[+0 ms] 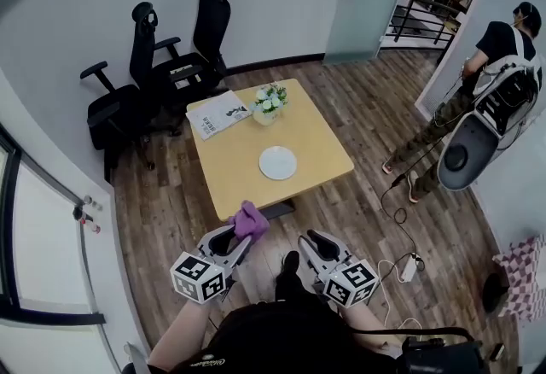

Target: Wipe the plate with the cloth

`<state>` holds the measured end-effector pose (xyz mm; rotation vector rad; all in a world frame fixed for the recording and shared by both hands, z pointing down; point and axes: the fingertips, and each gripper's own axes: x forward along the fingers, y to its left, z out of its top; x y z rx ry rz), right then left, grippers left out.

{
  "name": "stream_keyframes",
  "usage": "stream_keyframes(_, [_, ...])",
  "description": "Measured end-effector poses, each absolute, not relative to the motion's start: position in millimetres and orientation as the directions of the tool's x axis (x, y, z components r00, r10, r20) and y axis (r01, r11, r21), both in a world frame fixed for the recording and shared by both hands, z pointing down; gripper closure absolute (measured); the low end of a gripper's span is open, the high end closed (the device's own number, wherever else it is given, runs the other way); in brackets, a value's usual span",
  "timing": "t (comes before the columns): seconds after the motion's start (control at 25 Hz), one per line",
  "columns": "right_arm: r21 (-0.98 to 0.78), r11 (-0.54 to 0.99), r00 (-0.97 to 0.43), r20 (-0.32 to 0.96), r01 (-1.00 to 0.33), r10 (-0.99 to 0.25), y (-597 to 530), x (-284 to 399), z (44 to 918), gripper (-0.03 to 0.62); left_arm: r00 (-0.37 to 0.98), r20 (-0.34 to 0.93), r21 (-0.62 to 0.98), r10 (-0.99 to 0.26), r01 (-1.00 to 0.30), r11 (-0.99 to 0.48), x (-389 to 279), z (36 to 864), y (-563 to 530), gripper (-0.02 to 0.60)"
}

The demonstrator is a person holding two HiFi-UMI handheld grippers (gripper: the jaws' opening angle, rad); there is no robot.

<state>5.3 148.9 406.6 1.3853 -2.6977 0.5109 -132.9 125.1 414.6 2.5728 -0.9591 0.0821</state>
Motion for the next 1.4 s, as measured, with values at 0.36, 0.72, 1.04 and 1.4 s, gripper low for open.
stream_keyframes(0.36, [-0.267,0.573,-0.623,0.169,-0.775,-0.764,57,34,401,0.488,0.736,0.206,0.311,-0.645,-0.674,-0.670,-105,410,39,0.443])
stream_keyframes(0.72, [-0.273,0.629,-0.677,0.136,-0.728,-0.724,-51,96,384,0.488,0.681,0.194,0.263,-0.706,-0.730,-0.631,-50,378,-63,0.443])
stream_keyframes(1.04, [-0.266,0.662,-0.709,0.144,-0.700,-0.691,-122,112,380,0.488,0.643,0.204,0.274,-0.738,-0.761,-0.587,-35,377,-119,0.443])
stream_keyframes(1.4, [-0.267,0.643,-0.690,0.146,-0.718,-0.709,-152,94,379,0.488,0.648,0.187,0.284,-0.738,-0.755,-0.591,-56,380,-156,0.443])
